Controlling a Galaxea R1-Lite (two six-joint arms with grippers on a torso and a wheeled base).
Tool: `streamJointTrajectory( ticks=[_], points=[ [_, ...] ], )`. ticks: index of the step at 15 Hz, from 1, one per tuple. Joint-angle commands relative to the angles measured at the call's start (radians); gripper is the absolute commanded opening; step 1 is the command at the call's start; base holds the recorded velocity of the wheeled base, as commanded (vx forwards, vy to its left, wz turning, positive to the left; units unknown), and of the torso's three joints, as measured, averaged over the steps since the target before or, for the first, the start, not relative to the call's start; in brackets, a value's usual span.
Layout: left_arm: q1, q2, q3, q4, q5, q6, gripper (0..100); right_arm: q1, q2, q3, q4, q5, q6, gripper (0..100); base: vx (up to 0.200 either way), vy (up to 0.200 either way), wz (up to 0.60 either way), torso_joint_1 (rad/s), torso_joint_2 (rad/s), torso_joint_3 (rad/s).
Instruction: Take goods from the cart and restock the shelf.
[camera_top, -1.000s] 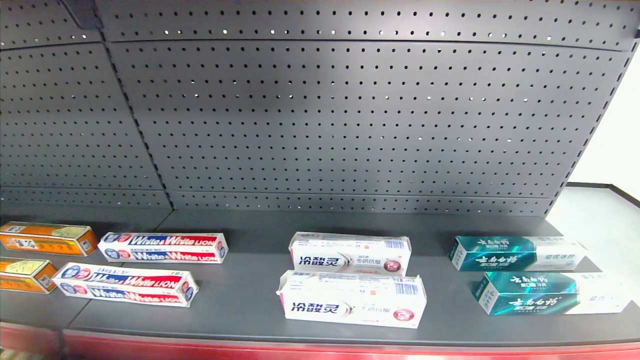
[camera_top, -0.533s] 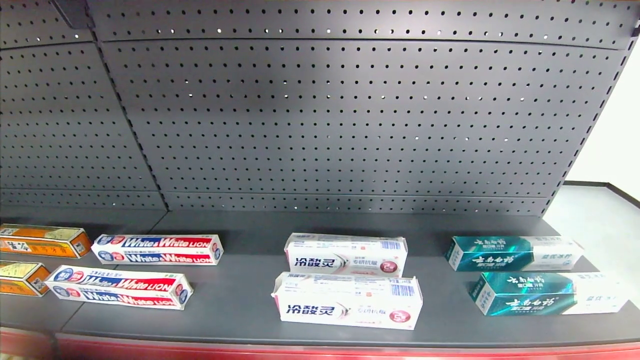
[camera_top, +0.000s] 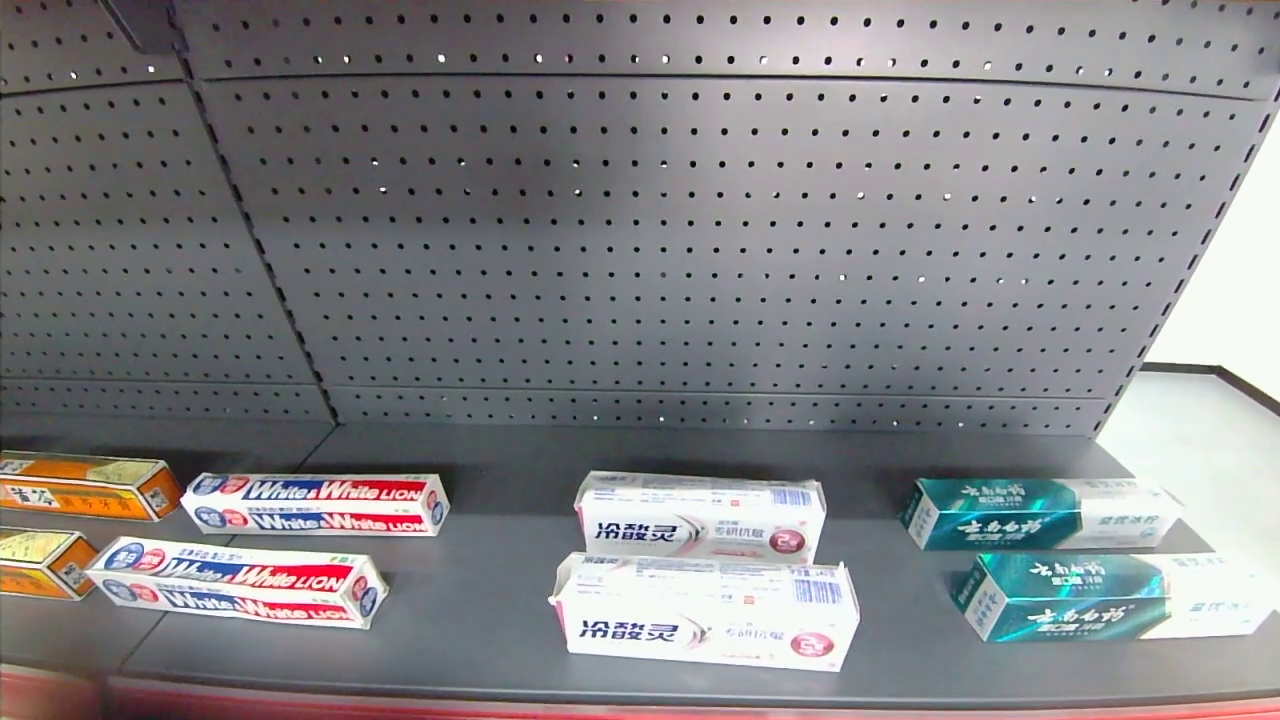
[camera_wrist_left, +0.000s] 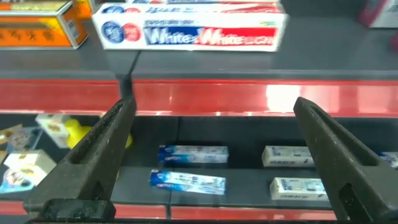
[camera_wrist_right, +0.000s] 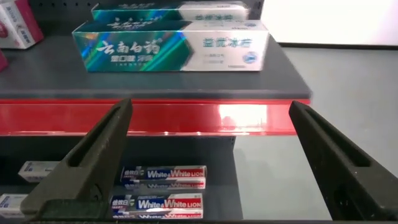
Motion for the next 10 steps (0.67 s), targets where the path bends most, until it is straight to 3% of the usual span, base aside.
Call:
streamJointTrajectory(
  ticks=[1, 4, 6, 10],
  points=[
    [0.0, 0.001, 0.0, -0.001, 0.0, 0.0, 100, 0.001, 0.001, 0.0, 0.0, 0.0, 0.0, 100, 0.0, 0.0, 0.0, 0.0, 0.0, 0.0],
    [0.0, 0.001, 0.0, -0.001, -0.003, 0.0, 100, 0.001, 0.001, 0.0, 0.0, 0.001, 0.0, 100, 0.0, 0.0, 0.0, 0.0, 0.0, 0.0],
    [-0.001, 0.001, 0.0, -0.001, -0.006, 0.0, 100, 0.001, 0.001, 0.0, 0.0, 0.001, 0.0, 100, 0.0, 0.0, -0.6, 0.002, 0.01, 0.005],
    [-0.001, 0.001, 0.0, -0.001, -0.018, -0.001, 100, 0.001, 0.001, 0.0, 0.0, 0.001, 0.0, 100, 0.0, 0.0, 0.0, 0.0, 0.0, 0.0]
  ],
)
